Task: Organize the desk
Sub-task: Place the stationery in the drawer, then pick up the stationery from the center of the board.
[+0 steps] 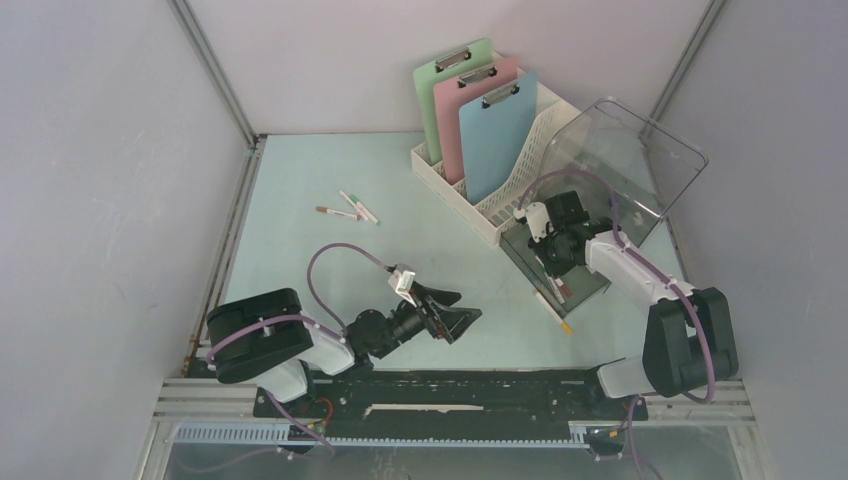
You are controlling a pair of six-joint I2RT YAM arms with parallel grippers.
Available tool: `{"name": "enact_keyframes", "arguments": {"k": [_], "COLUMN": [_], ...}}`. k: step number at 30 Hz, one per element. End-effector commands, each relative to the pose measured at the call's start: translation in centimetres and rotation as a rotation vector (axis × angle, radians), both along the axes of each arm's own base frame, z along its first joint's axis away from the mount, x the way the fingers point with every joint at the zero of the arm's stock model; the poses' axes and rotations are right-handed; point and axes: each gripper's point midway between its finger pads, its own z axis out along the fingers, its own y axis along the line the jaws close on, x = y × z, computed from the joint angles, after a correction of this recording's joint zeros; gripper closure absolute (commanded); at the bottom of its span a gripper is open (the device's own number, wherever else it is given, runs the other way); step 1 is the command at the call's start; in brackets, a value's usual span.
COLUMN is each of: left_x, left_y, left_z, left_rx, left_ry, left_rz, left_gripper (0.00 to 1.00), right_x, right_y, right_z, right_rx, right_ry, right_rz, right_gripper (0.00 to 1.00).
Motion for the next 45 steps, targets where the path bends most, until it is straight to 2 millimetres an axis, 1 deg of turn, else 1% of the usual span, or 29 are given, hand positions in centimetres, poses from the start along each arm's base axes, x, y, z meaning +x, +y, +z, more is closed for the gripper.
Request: {"name": "enact_keyframes", "arguments": {"k": [1, 6, 11, 13, 16, 20, 22, 26, 30, 33, 36, 41, 45], "left_x": [0.5, 0.5, 0.6, 0.7, 0.9, 1.5, 1.7, 2.1, 2.4, 2.6, 2.8, 3.2, 3.4], "left_y": [0.6, 0.7, 1.0, 1.2, 2.2, 4.2, 5.3, 7.2, 8.1, 8.4, 8.8, 9.5, 9.7], "left_z": [1.6, 1.5, 1.6, 1.5, 1.4, 1.1, 1.1, 1.1, 1.0, 0.2, 0.1, -0.1, -0.3], "left_rx": [-0.049, -0.046, -0.045, -0.043, -0.034, -0.022, -0.021, -0.019, -0.004, 0.042, 0.068, 0.104, 0.117], "left_ry": [-0.032, -0.032, -0.036, -0.039, -0.046, -0.057, -0.064, -0.074, -0.073, -0.064, -0.066, -0.068, -0.065], "left_rz": [0.032, 0.034, 0.048, 0.056, 0.082, 0.142, 0.171, 0.223, 0.252, 0.267, 0.285, 0.325, 0.336], "left_gripper": [0.0, 0.0, 0.0, 0.0, 0.0, 0.0, 0.0, 0.0, 0.0, 0.0, 0.0, 0.0, 0.0], "right_x": [0.0, 0.0, -0.1, -0.3, -1.1, -3.0, -4.1, -6.0, -7.3, -7.3, -7.2, -7.6, -7.4], "right_y": [0.0, 0.1, 0.2, 0.6, 1.7, 3.8, 4.8, 6.0, 6.5, 5.8, 5.1, 4.7, 3.7], "right_z": [0.3, 0.6, 1.1, 1.5, 2.6, 3.8, 4.0, 3.1, 1.3, -0.2, -1.7, -2.7, -3.6], "right_rx": [-0.006, 0.001, 0.011, 0.029, 0.09, 0.187, 0.228, 0.232, 0.158, 0.057, -0.025, -0.069, -0.128], "right_ry": [-0.008, -0.017, -0.031, -0.038, -0.048, -0.029, -0.004, 0.077, 0.163, 0.2, 0.227, 0.261, 0.276], "right_rz": [0.011, 0.011, 0.018, 0.04, 0.102, 0.233, 0.296, 0.384, 0.441, 0.43, 0.414, 0.401, 0.371], "right_gripper": [0.74, 0.67, 0.65, 0.64, 0.63, 0.62, 0.61, 0.59, 0.59, 0.59, 0.59, 0.57, 0.54]}}
